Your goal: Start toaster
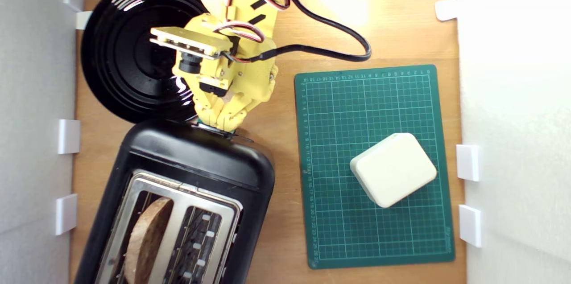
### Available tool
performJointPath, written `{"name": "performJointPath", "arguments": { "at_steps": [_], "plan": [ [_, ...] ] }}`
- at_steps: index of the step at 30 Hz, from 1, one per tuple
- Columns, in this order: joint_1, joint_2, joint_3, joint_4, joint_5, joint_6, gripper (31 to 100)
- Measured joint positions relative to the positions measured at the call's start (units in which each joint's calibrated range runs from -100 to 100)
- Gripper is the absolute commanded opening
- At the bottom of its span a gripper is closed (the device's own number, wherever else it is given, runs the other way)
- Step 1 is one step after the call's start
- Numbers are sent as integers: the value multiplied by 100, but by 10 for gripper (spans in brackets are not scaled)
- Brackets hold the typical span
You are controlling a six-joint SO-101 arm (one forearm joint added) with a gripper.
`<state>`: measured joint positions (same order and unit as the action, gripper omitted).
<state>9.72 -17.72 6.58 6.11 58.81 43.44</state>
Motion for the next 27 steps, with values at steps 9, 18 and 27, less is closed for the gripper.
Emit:
{"name": "performJointPath", "arguments": {
  "at_steps": [9, 18, 27],
  "plan": [
    [54, 175, -74, 19, 0, 0, 314],
    [72, 600, -74, 173, -9, 0, 314],
    [72, 717, 287, 299, -68, 0, 314]
  ]
}}
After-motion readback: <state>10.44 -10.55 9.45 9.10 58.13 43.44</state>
